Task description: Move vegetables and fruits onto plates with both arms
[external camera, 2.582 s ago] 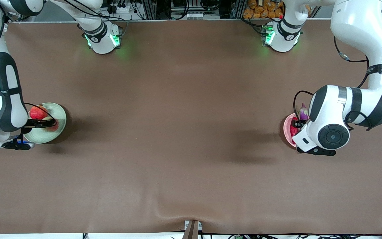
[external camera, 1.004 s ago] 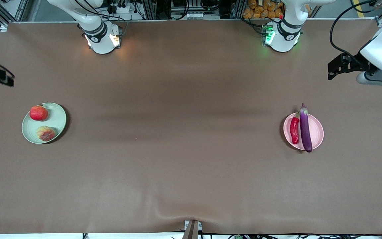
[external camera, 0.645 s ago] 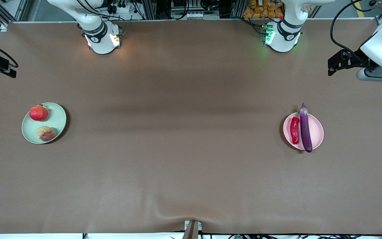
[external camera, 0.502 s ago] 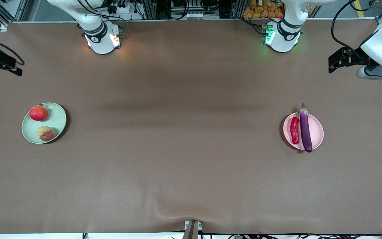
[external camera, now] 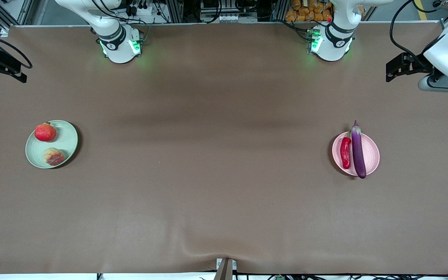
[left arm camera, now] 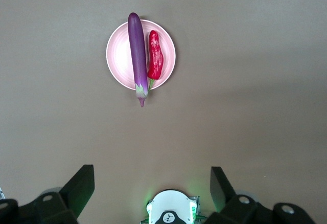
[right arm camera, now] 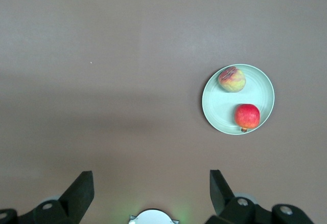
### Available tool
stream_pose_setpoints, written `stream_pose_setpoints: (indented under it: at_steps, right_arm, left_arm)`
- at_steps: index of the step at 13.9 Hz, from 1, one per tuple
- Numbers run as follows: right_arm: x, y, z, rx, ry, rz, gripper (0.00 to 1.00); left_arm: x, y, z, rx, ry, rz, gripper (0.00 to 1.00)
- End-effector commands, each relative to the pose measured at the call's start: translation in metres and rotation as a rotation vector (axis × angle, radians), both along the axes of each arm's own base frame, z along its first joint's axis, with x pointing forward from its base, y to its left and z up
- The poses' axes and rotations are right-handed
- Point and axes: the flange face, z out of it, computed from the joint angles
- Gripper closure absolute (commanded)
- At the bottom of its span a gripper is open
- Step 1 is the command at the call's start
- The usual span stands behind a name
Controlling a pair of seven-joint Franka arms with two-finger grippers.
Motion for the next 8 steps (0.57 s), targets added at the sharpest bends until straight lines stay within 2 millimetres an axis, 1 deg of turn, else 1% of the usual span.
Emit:
stream_pose_setpoints:
  at_steps: [1,3,8]
  right_arm:
    - [-0.0029,0.004,0.0076,-0.027,-0.016,0.061,0.0]
    - [-0.0036,-0.0006,0.0084,-0.025,-0.018,0.054,0.0]
    - [-0.0031,-0.0015,0.0062,-0.013,-0.014,0.043,0.0]
  left_arm:
    - [-0.0005,0.0015,0.0071,-0.012,0.006,0.012,0.0]
    - [0.0001,0.0023,0.0064,-0.012,0.007,0.013,0.0]
    - [0.0001,0.0023,0.0064,-0.012,0.007,0.013,0.0]
